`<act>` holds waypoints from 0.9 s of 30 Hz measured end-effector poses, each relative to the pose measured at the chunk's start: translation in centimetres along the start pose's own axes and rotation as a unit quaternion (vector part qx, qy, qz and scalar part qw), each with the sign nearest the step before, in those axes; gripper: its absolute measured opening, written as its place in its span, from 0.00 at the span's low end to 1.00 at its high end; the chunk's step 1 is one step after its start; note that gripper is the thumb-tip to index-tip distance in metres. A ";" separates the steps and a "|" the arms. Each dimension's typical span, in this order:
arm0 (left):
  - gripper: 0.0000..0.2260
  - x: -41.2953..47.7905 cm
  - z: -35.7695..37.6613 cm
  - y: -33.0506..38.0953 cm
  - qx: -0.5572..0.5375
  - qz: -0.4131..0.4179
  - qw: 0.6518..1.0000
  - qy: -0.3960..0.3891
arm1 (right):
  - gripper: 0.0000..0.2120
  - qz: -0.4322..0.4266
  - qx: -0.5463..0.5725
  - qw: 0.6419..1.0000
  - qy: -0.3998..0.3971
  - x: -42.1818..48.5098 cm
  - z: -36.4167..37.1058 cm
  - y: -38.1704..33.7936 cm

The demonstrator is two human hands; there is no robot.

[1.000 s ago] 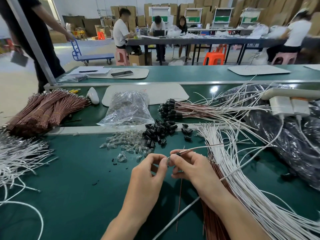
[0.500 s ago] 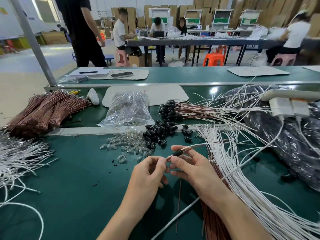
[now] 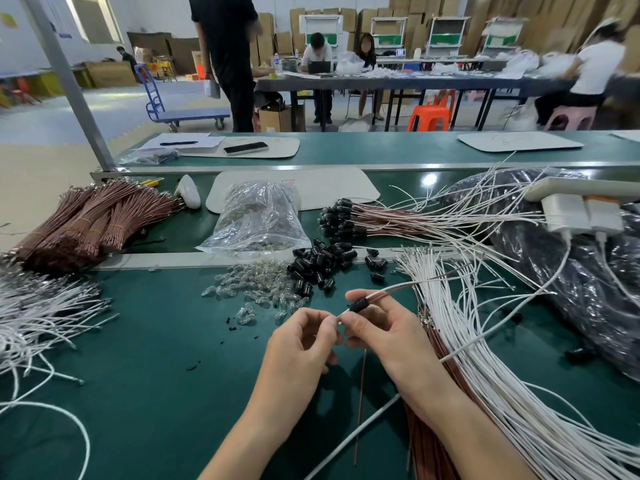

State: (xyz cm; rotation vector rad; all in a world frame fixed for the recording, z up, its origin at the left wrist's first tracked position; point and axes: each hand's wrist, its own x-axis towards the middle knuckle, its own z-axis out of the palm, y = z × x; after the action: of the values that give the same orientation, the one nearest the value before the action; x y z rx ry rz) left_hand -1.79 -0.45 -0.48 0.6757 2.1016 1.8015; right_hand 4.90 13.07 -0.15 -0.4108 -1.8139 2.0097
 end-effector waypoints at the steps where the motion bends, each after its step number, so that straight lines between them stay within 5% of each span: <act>1: 0.05 0.0 0.0 0.0 0.001 0.000 1.000 -0.001 | 0.10 -0.001 -0.003 1.000 0.001 0.0 0.0 0.0; 27: 0.05 0.2 -0.2 -0.1 -0.020 -0.006 0.999 -0.040 | 0.11 0.009 0.035 0.999 0.004 0.0 -0.2 0.2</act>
State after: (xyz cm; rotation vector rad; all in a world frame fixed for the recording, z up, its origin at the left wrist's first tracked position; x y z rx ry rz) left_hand -2.10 -0.47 -0.50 0.7117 2.0094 1.7740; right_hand 4.95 13.21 -0.39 -0.4145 -1.7355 2.0734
